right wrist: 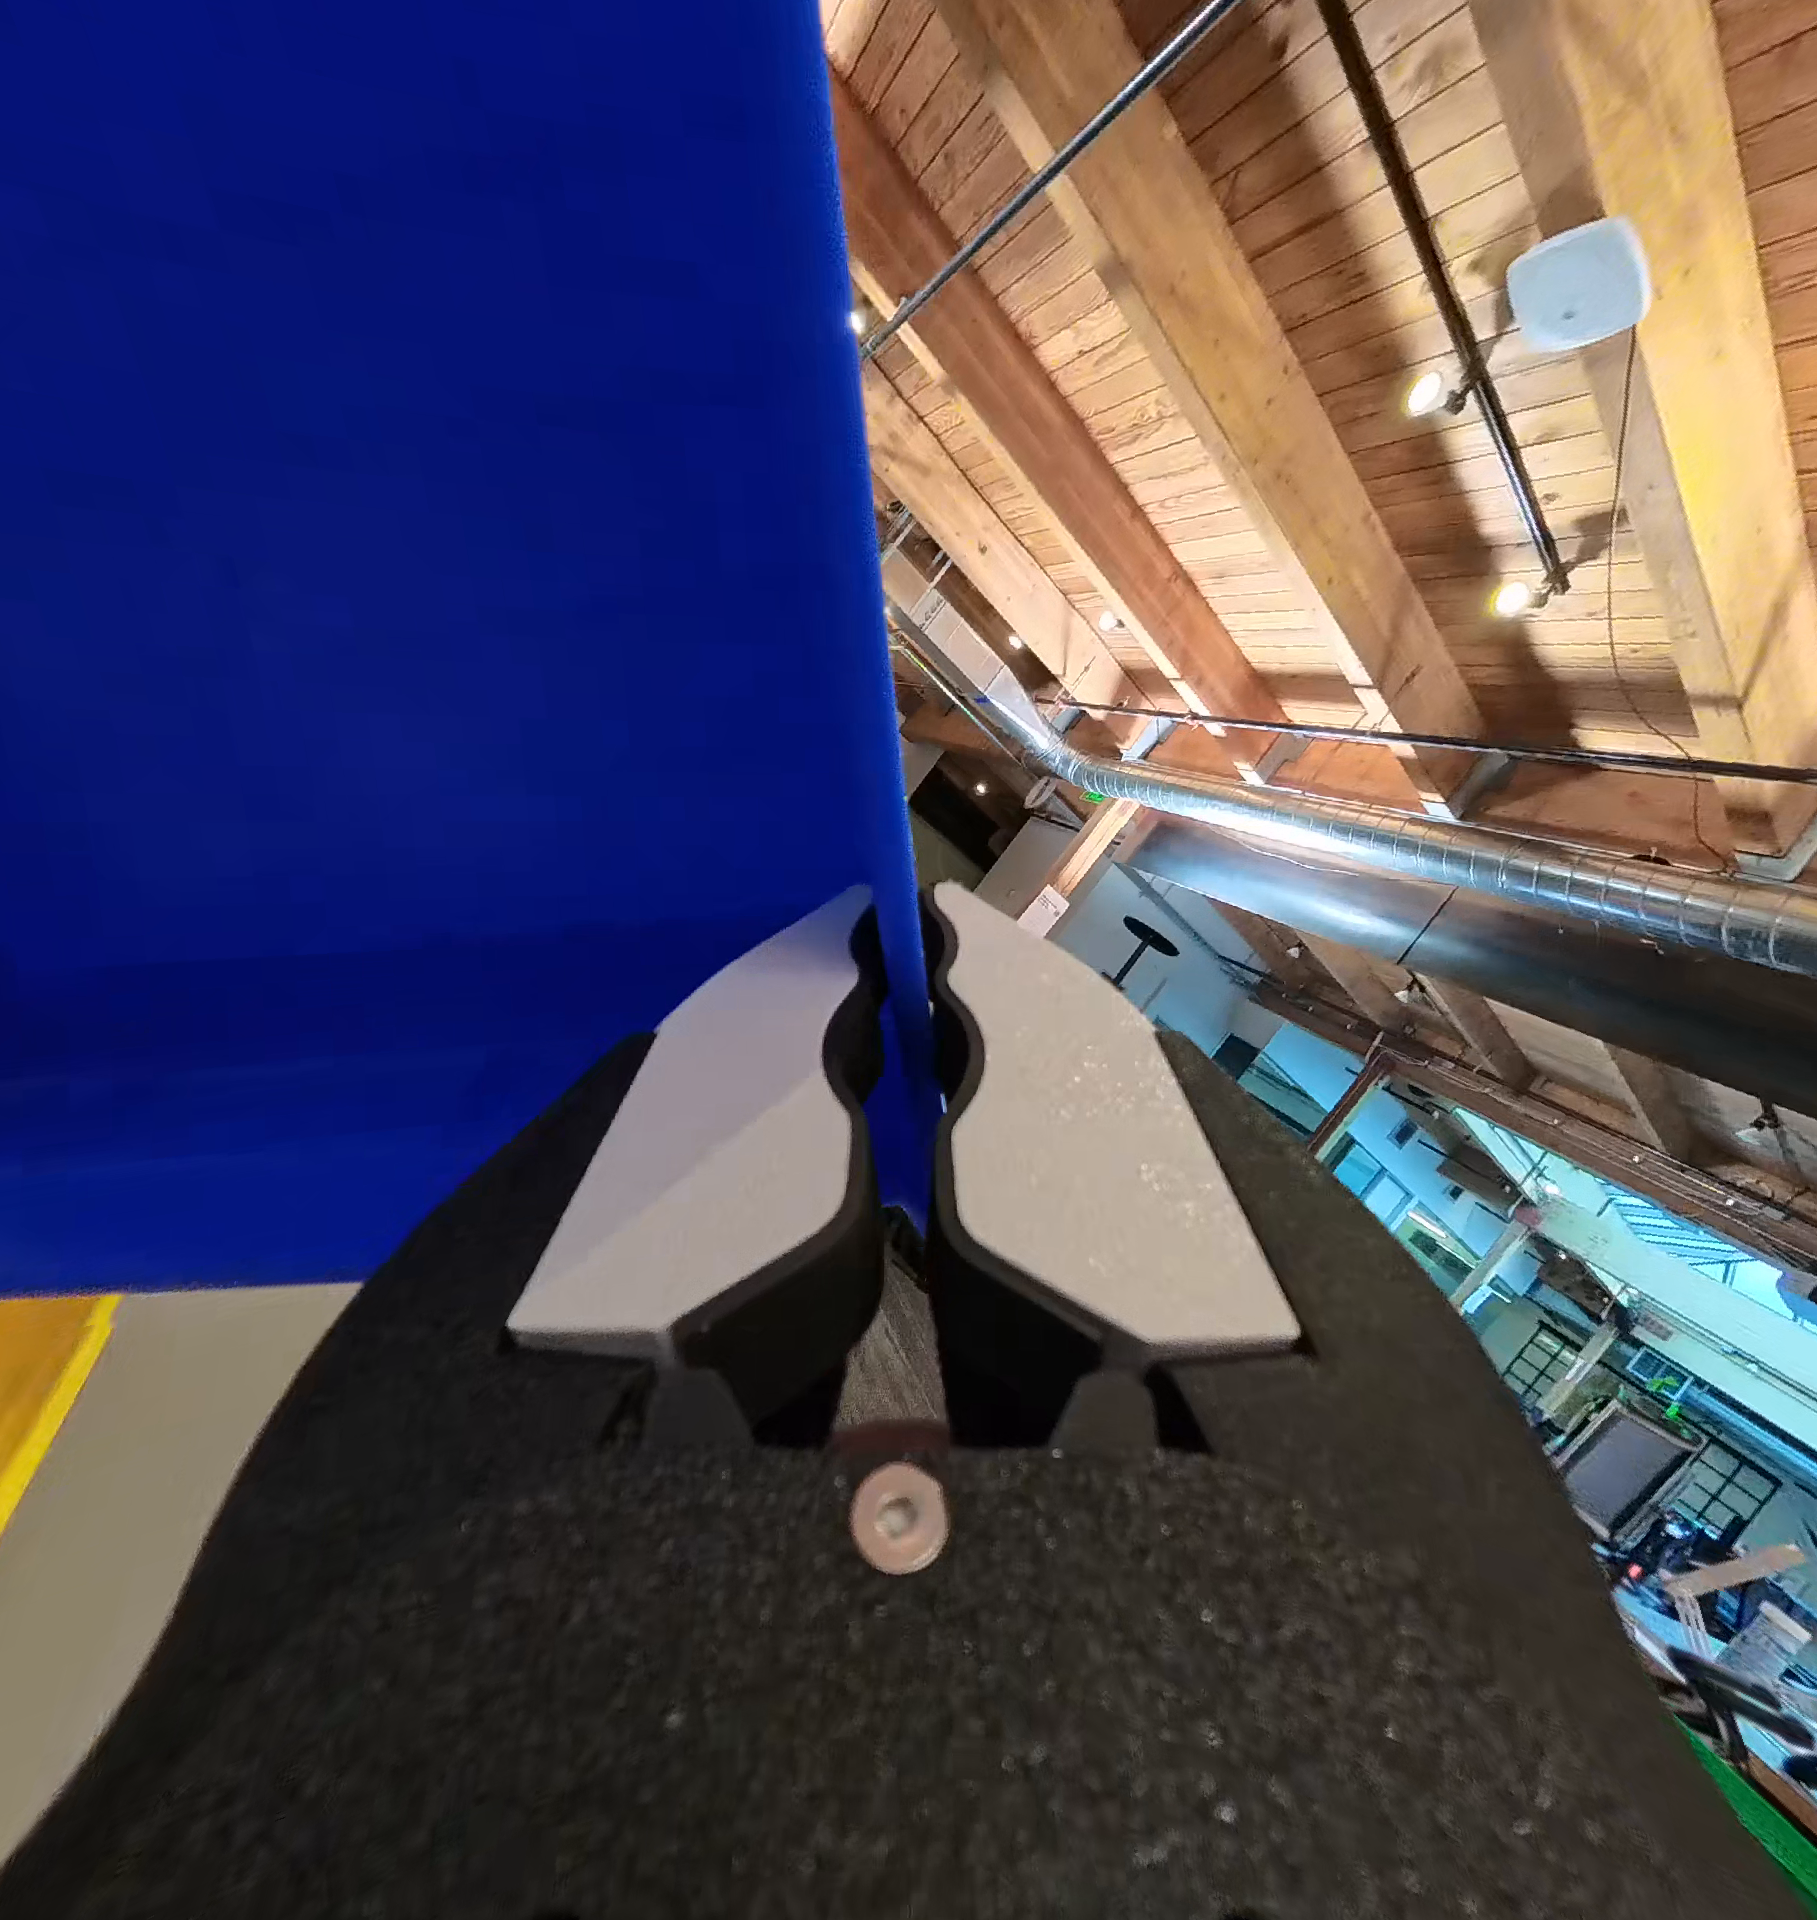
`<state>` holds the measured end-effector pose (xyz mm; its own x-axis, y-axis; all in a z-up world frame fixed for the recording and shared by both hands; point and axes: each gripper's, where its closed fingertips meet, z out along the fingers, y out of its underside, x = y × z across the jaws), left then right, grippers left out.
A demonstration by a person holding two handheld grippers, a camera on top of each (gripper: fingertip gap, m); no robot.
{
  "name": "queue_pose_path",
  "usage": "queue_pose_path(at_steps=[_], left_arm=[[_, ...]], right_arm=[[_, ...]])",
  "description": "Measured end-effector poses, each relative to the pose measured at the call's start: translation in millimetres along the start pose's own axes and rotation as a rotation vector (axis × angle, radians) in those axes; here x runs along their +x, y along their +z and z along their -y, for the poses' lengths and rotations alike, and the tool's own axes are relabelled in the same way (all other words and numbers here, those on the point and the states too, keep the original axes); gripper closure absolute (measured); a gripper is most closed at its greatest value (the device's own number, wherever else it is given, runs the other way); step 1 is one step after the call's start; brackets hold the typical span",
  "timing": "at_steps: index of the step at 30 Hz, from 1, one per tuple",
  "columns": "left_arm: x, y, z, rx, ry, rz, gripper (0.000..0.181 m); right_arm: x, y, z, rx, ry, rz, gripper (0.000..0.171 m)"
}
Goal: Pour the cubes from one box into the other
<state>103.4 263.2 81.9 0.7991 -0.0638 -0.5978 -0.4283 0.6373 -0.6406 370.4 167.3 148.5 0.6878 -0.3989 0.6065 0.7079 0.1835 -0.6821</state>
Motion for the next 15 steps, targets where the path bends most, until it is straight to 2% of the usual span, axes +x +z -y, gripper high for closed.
queue_pose_path(at_steps=[4,8,12,15], left_arm=[[-26,17,24,0.016,-0.041,0.045,0.178],[-40,4,32,-0.022,-0.06,0.024,0.178],[-78,-52,38,-0.149,-0.074,-0.068,0.178],[-132,-113,29,-0.319,-0.099,-0.129,0.177]], right_arm=[[17,12,23,0.007,0.036,-0.006,0.167],[21,11,46,-0.031,0.063,0.057,0.167],[9,4,111,-0.105,0.044,0.27,0.167],[-33,-1,179,-0.175,-0.035,0.472,0.167]])
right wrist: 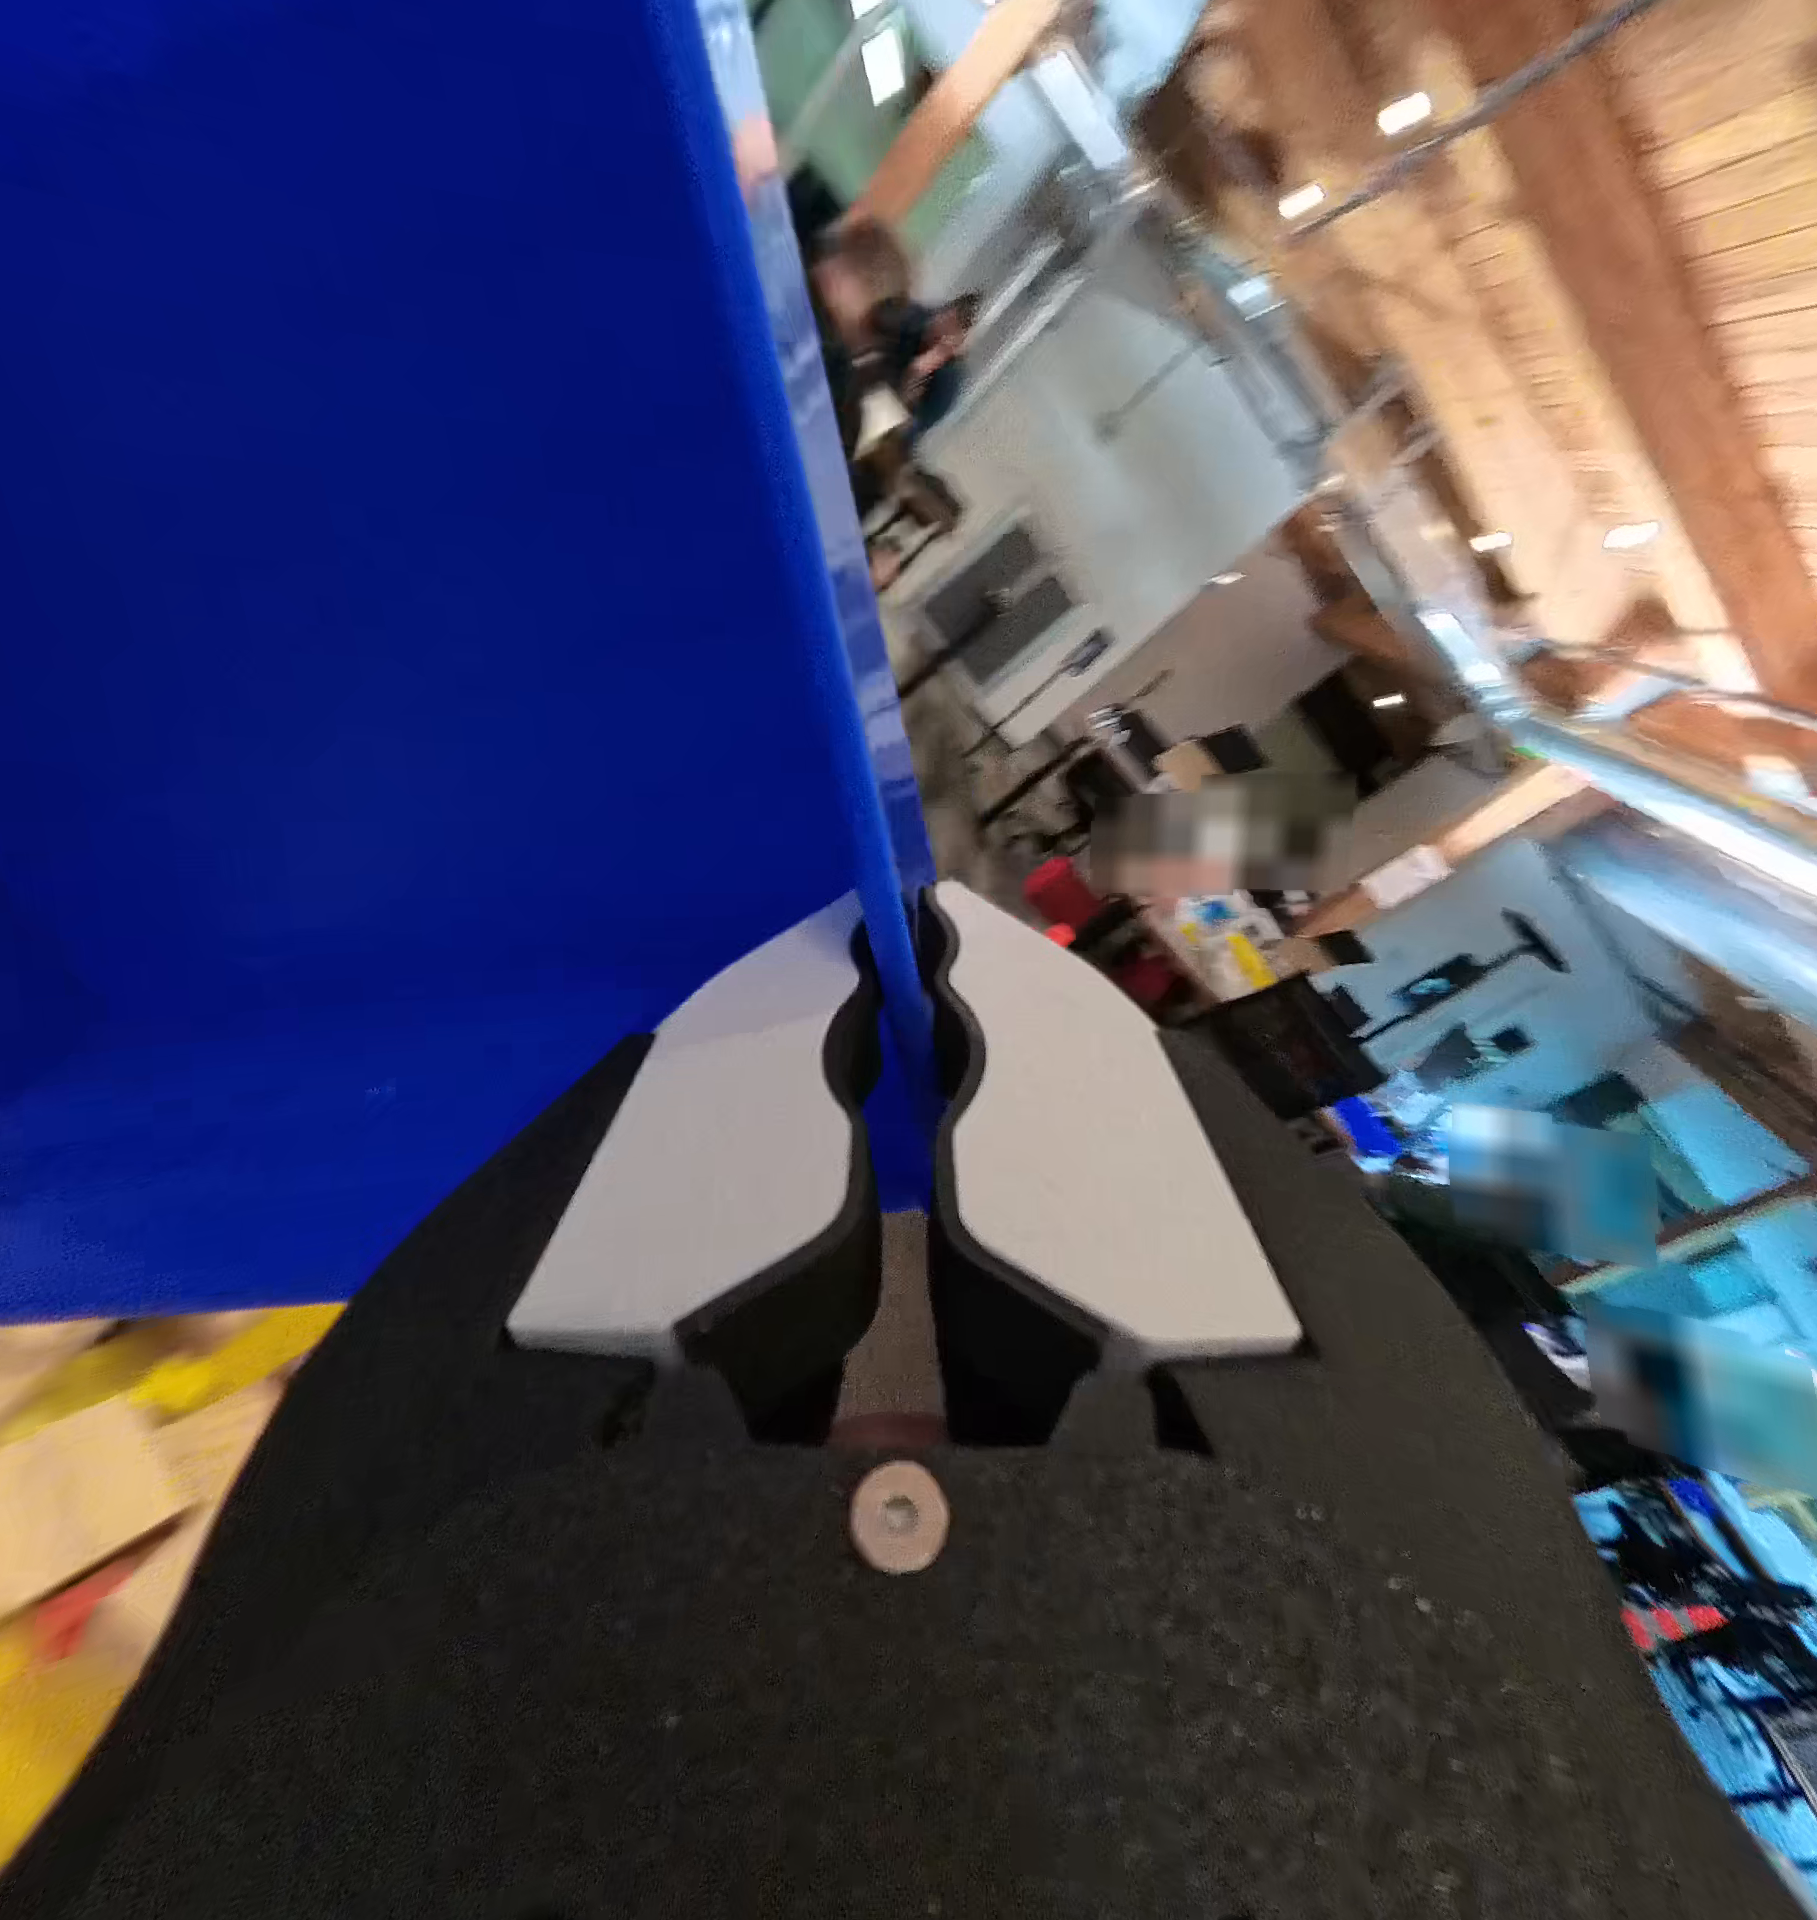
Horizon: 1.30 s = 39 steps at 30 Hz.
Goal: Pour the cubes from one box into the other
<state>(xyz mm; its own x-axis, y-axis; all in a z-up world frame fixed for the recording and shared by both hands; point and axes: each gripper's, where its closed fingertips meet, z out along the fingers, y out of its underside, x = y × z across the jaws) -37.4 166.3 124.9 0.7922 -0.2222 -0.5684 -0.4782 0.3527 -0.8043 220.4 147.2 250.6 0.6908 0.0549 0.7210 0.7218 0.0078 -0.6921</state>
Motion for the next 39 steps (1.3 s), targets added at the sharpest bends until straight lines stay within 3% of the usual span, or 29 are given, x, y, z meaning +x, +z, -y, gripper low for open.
queue_pose_path(at_steps=[4,10,15,21,26,31,33,37,39], left_arm=[[-79,-92,-57,-0.243,-0.116,-0.021,0.177],[-156,-223,-191,-0.627,-0.247,-0.017,0.178],[-193,-288,-291,-0.874,-0.452,-0.022,0.178],[-221,-314,-366,-1.042,-0.669,-0.131,0.178],[-246,-318,-410,-1.085,-0.695,-0.108,0.177],[-241,-315,-422,-1.028,-0.784,-0.139,0.176],[-237,-316,-419,-1.014,-0.797,-0.135,0.176],[-221,-319,-402,-0.984,-0.855,-0.141,0.163],[-231,-325,-399,-1.01,-0.794,-0.048,0.15]], right_arm=[[-98,27,88,-0.093,-0.047,0.298,0.167],[-321,97,170,-0.271,-0.246,0.762,0.168],[-492,143,187,-0.459,-0.347,1.06,0.167],[-615,181,181,-0.732,-0.344,1.304,0.166],[-672,200,178,-0.764,-0.304,1.372,0.166],[-680,204,162,-0.766,-0.331,1.401,0.165],[-671,214,162,-0.697,-0.34,1.304,0.142],[-616,210,183,-0.527,-0.181,1.121,0.145],[-579,176,198,-0.397,0.011,1.111,0.141]])
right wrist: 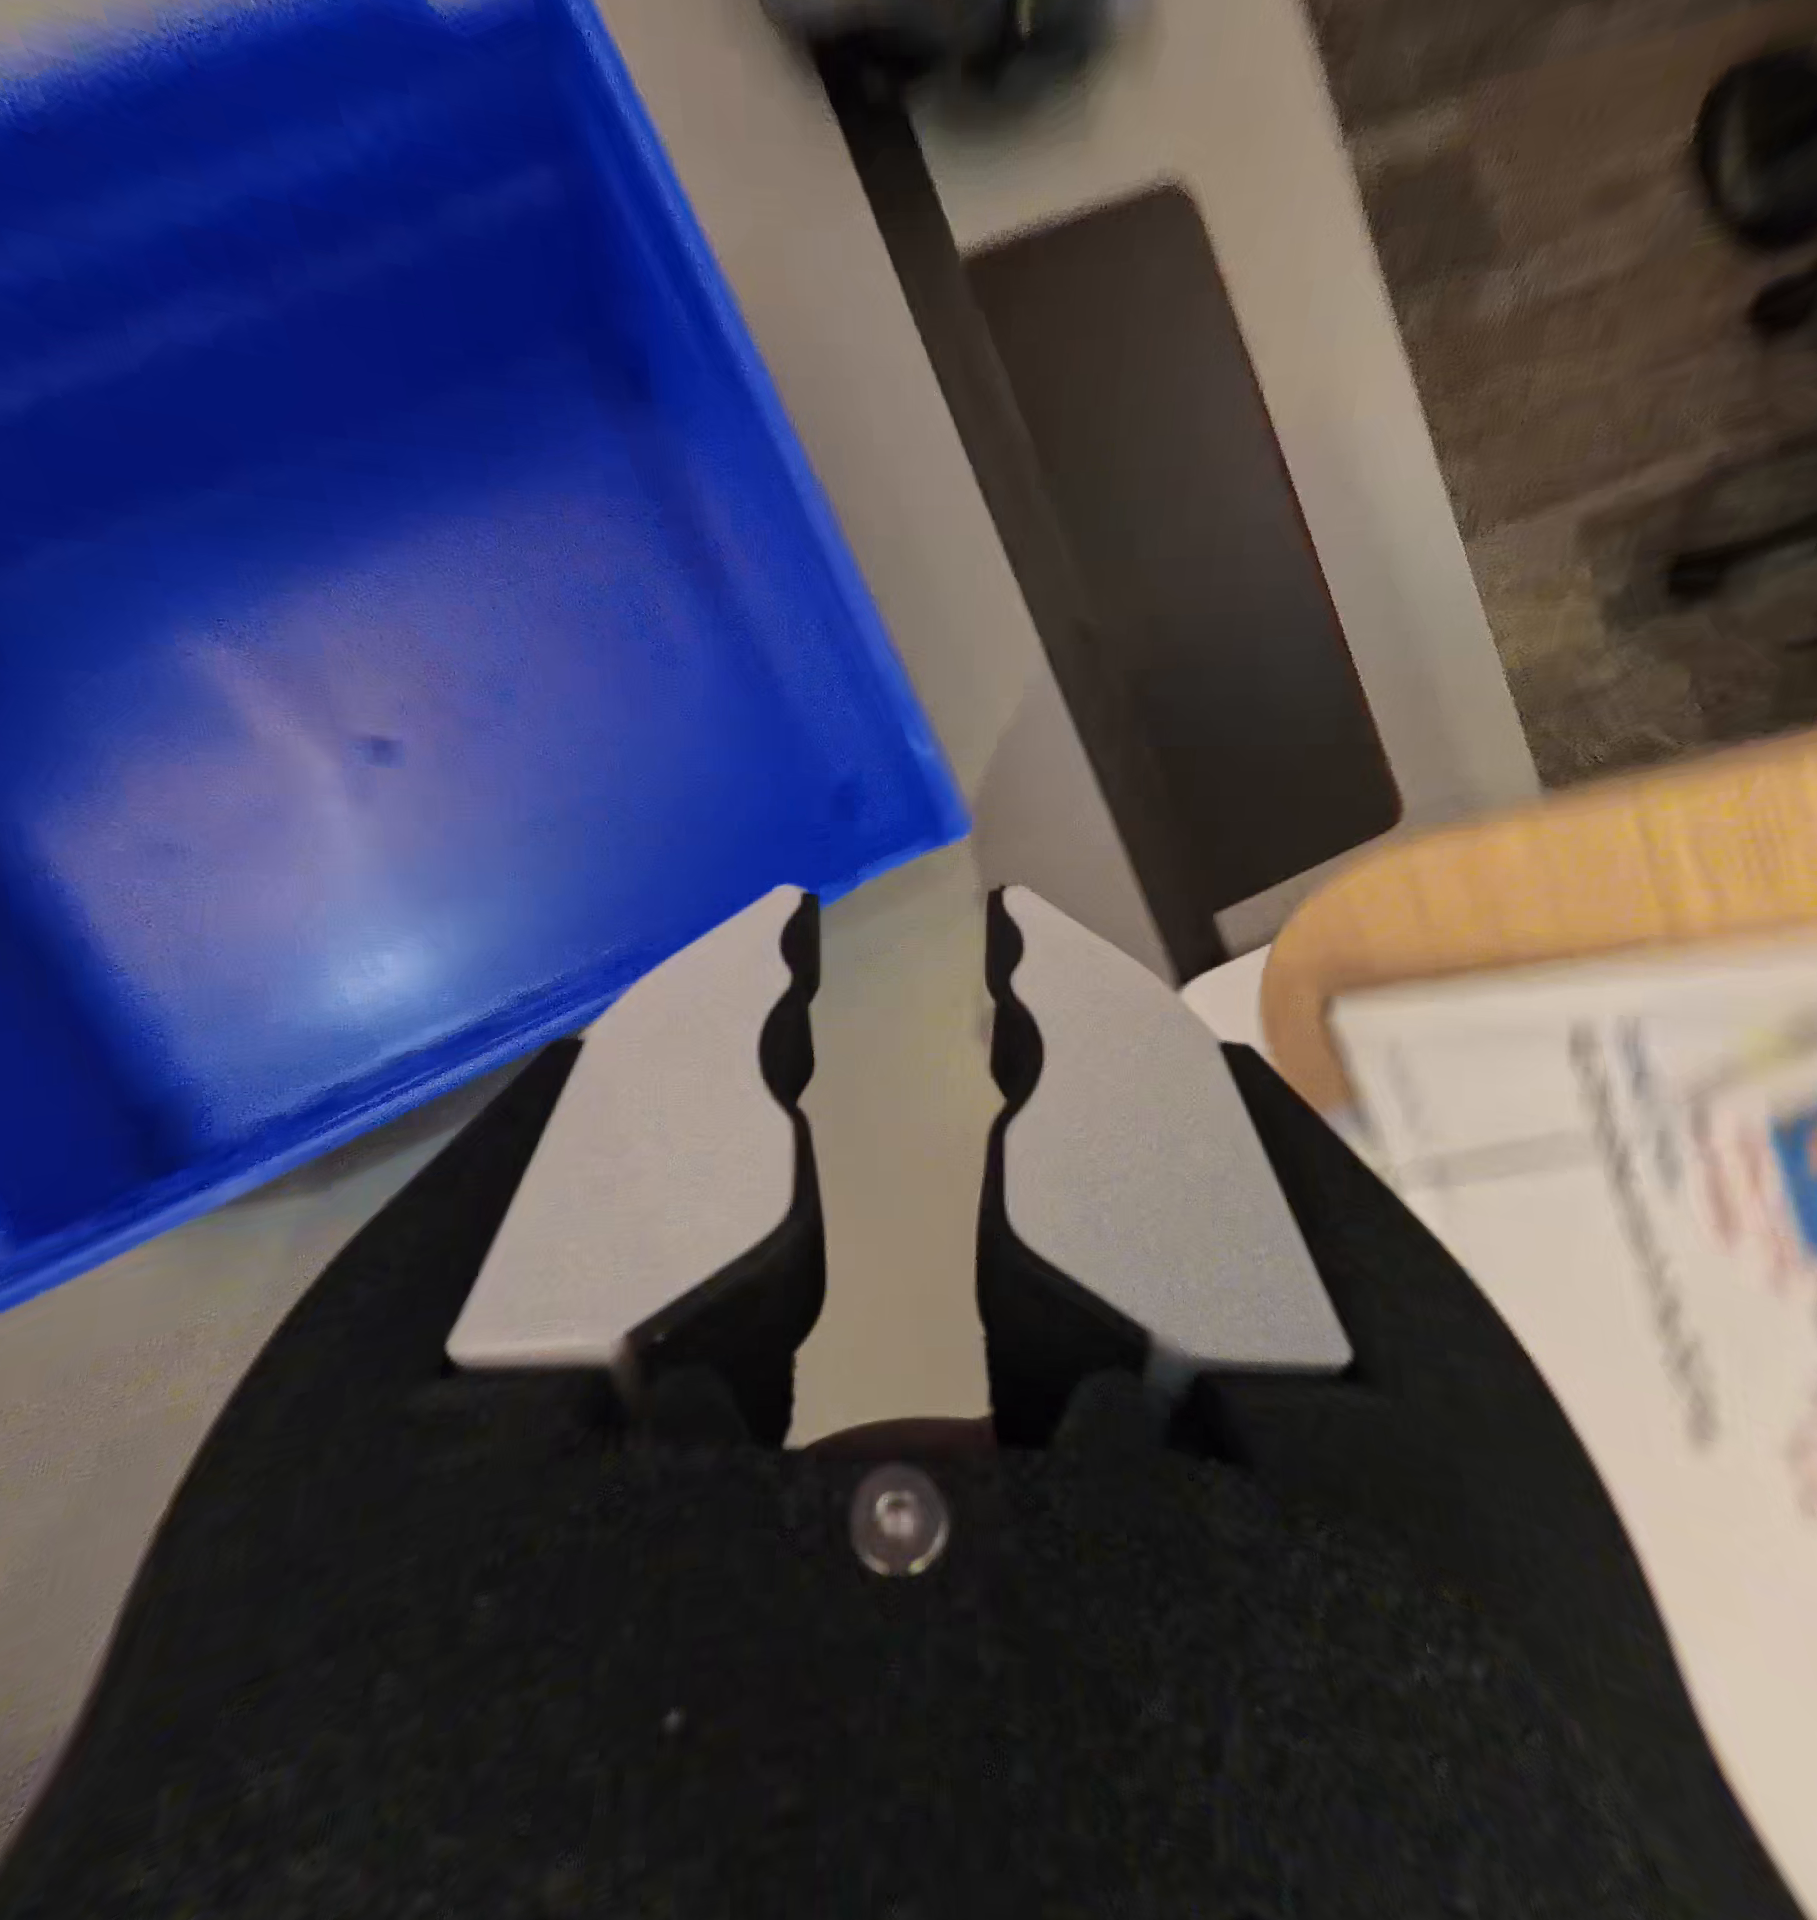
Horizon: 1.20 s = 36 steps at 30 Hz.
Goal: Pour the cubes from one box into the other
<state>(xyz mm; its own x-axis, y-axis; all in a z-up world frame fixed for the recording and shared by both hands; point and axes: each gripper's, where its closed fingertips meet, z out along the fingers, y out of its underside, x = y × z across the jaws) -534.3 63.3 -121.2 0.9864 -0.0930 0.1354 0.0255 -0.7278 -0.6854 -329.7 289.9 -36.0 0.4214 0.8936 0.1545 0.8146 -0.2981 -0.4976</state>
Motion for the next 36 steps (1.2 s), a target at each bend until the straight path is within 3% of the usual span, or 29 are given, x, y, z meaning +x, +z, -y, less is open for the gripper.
queue_pose_path(at_steps=[2,5,9,13,17,21,24,28,36], left_arm=[[-7,-17,8,0.056,0.006,0.094,0.147],[8,-49,15,0.129,0.001,0.139,0.141],[96,-71,-13,0.251,-0.126,-0.002,0.135],[185,-56,-75,0.235,-0.068,-0.078,0.132],[215,-55,-77,0.397,0.027,-0.019,0.129],[207,-68,-52,0.551,0.185,0.061,0.128],[198,-53,-67,0.449,0.092,-0.008,0.129],[203,-56,-71,0.435,-0.076,-0.139,0.129],[193,-62,-67,0.48,-0.006,-0.038,0.133]], right_arm=[[-26,-55,-31,0.17,0.081,0.034,0.136],[-55,-127,-118,0.394,0.13,-0.052,0.131],[-95,-184,-265,0.632,0.391,-0.152,0.133],[-90,-226,-421,0.685,0.629,-0.526,0.133],[-97,-253,-524,0.603,0.711,-0.715,0.13],[-85,-274,-557,0.633,0.784,-0.776,0.13],[-79,-262,-570,0.59,0.838,-0.76,0.129],[-83,-269,-563,0.569,0.791,-0.822,0.125],[-86,-257,-557,0.558,0.784,-0.774,0.126]])
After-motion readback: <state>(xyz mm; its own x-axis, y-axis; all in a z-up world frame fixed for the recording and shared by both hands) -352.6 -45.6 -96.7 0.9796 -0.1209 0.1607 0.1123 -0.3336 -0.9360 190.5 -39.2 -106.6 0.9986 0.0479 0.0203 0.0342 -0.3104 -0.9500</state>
